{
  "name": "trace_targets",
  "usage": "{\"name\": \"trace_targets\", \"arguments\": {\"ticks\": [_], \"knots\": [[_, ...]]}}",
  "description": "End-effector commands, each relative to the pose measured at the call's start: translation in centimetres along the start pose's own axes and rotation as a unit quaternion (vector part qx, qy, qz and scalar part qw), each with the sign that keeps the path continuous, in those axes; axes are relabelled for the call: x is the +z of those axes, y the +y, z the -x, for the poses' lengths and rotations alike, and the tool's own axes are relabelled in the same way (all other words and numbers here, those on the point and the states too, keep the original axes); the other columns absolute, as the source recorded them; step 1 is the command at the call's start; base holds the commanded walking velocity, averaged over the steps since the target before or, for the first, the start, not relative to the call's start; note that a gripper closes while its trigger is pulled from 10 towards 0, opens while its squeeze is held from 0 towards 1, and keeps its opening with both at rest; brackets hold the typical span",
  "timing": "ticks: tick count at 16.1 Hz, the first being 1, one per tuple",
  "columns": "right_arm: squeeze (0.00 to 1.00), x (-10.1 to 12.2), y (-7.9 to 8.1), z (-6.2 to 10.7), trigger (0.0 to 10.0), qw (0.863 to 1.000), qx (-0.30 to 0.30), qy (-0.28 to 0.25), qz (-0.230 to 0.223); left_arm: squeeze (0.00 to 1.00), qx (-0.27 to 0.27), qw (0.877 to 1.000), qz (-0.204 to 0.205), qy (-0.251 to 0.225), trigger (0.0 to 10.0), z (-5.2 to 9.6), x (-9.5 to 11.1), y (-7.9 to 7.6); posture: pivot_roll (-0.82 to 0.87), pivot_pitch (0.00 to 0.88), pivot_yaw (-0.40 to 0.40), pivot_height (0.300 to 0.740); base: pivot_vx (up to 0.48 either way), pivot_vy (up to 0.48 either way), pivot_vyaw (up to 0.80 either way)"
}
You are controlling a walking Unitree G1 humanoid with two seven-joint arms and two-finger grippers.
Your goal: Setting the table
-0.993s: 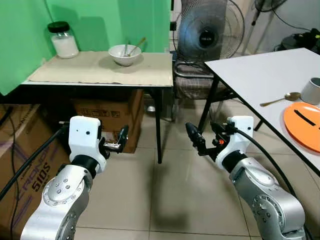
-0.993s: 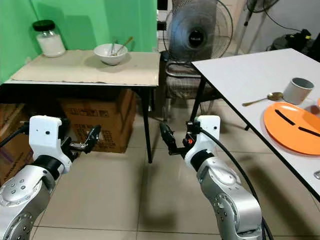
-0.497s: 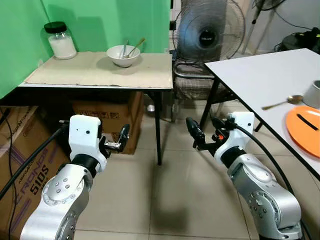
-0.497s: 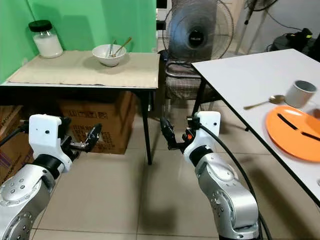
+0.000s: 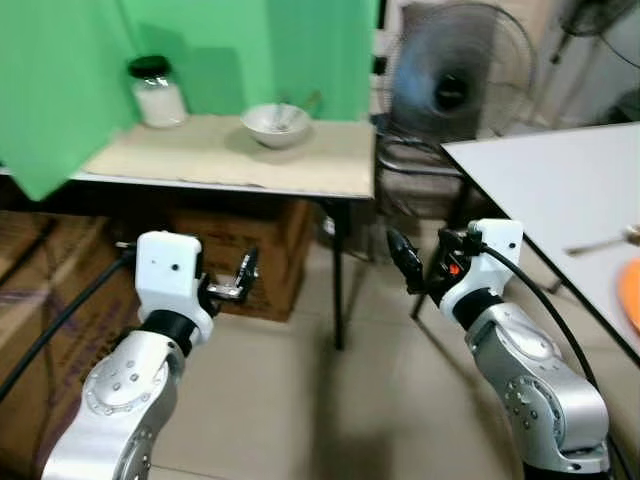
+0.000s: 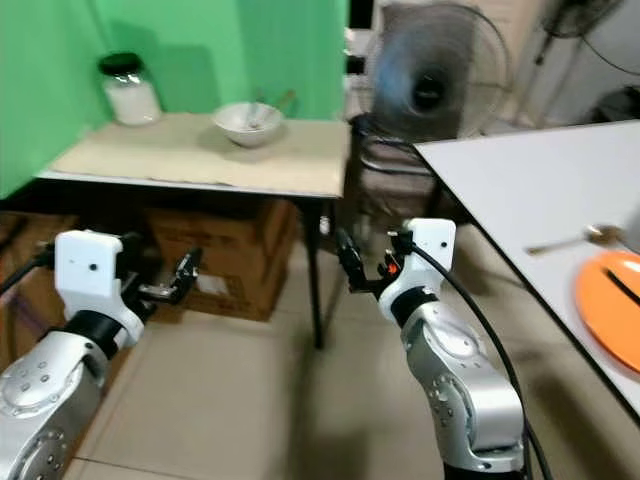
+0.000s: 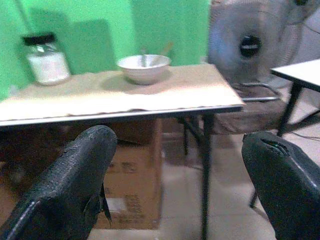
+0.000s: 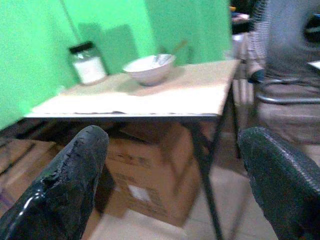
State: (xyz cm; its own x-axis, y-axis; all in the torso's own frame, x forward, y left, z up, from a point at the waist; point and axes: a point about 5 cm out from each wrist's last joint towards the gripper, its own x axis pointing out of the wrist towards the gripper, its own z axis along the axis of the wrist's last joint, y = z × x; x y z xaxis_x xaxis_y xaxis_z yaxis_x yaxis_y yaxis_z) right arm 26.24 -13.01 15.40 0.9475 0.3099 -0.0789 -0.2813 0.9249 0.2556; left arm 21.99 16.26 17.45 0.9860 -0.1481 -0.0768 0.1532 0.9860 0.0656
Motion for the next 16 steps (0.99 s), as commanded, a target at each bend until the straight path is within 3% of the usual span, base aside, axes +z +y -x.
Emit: {"name": "trace_targets", "arguments": {"ticks": [1, 10, 12, 16], "knots": [[0.00, 0.10, 0.68, -0.27, 10.0, 1.000, 0.015, -0.003, 0.000, 0.00, 0.006, 1.000, -0.004, 0.004, 10.0, 0.02, -0.12, 0.38, -0.02, 0.000, 0.021, 0.740, 0.285, 0.000, 0.00], [0.00, -0.05, 0.77, -0.28, 10.0, 1.000, 0.017, -0.004, -0.001, 0.00, 0.004, 1.000, -0.006, 0.006, 10.0, 0.08, -0.21, 0.31, -0.02, 0.000, 0.022, 0.740, 0.282, 0.000, 0.00], [0.00, 0.05, 1.05, -0.30, 10.0, 0.999, 0.031, -0.003, 0.020, 0.00, 0.003, 1.000, -0.005, 0.006, 10.0, 0.02, -0.20, 0.30, -0.02, 0.000, 0.021, 0.740, 0.279, 0.000, 0.00], [0.00, -0.14, 1.19, -0.38, 10.0, 1.000, 0.029, 0.000, 0.008, 0.00, 0.001, 1.000, -0.005, 0.006, 10.0, 0.05, -0.21, 0.24, -0.02, 0.000, 0.023, 0.740, 0.280, 0.000, 0.60]]}}
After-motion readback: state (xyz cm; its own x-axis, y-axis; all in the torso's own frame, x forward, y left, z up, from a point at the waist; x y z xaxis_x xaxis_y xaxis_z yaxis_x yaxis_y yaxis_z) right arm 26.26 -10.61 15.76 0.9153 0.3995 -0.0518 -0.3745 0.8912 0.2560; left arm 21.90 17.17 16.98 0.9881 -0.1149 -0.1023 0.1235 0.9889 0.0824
